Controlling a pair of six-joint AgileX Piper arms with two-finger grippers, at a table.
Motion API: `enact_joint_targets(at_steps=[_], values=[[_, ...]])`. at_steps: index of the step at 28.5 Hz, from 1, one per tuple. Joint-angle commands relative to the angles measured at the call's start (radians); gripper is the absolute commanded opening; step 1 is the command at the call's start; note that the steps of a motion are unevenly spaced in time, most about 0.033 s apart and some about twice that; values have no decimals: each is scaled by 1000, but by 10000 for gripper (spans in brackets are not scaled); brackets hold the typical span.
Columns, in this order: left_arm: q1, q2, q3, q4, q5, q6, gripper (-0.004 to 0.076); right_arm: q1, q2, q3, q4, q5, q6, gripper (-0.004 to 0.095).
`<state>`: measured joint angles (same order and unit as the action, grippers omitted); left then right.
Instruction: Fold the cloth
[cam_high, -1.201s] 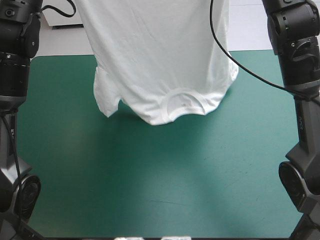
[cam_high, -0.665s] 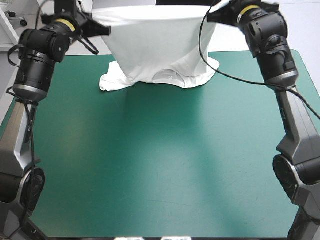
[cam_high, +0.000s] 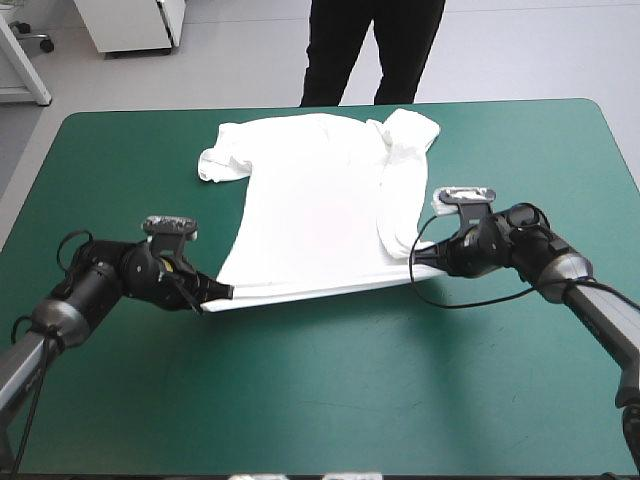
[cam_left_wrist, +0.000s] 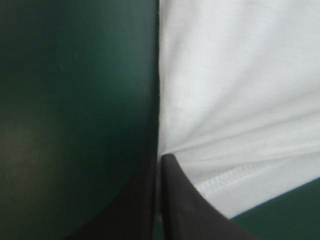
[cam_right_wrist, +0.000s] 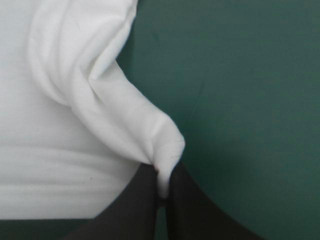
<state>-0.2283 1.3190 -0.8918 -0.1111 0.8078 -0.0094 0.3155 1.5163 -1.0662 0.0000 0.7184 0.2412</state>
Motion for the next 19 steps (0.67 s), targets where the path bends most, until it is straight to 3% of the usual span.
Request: enact_joint_targets(at_steps=[1,8,19], values=[[9,-140,100,-2,-5,2,-9,-15,-88,60,-8,-23,-17,-17],[9,-321,240,-36,94,4,-9,-15,-255,217,104,47,-48,-17],[9,-371,239,-52,269,4,-8,-15,-369,294,190,192,-55,-16]])
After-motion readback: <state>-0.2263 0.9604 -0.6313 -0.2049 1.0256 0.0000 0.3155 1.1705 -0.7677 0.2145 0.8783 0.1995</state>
